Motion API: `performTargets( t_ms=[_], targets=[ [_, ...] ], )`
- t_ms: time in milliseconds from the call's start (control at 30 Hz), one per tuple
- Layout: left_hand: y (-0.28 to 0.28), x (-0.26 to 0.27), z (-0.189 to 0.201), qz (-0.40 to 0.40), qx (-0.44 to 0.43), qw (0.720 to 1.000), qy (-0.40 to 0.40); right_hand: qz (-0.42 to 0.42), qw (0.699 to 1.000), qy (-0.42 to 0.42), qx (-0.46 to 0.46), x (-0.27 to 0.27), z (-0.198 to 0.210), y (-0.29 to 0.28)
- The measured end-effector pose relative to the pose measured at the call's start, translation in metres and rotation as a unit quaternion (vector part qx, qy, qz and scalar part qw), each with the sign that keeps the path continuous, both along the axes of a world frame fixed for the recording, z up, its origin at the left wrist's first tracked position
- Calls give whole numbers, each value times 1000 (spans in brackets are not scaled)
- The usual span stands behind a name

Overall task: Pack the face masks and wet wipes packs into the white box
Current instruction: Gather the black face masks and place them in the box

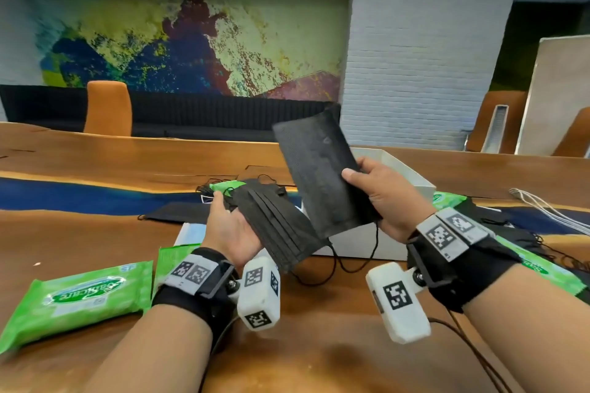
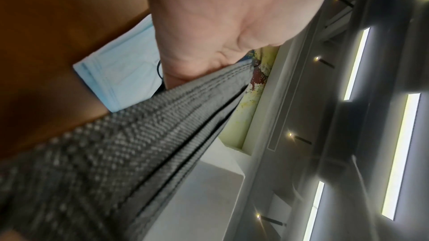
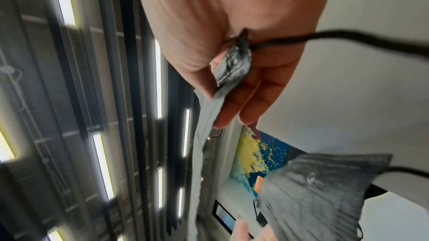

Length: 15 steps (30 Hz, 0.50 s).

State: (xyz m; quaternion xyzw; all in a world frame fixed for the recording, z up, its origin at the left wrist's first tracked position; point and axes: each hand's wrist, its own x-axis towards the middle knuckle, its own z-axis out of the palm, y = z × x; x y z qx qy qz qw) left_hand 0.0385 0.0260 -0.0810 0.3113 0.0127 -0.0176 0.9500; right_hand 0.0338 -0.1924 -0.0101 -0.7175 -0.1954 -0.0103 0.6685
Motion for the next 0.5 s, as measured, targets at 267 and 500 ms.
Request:
performTargets(
  t_ms=[267,500],
  targets=[
    [-9,-5,1,-62,96,993,-39,17,993,50,-103,7,-21,35],
    [-11,-11,0,-32,193,980,-38,-15,974,38,-221,12,-43,41]
  ],
)
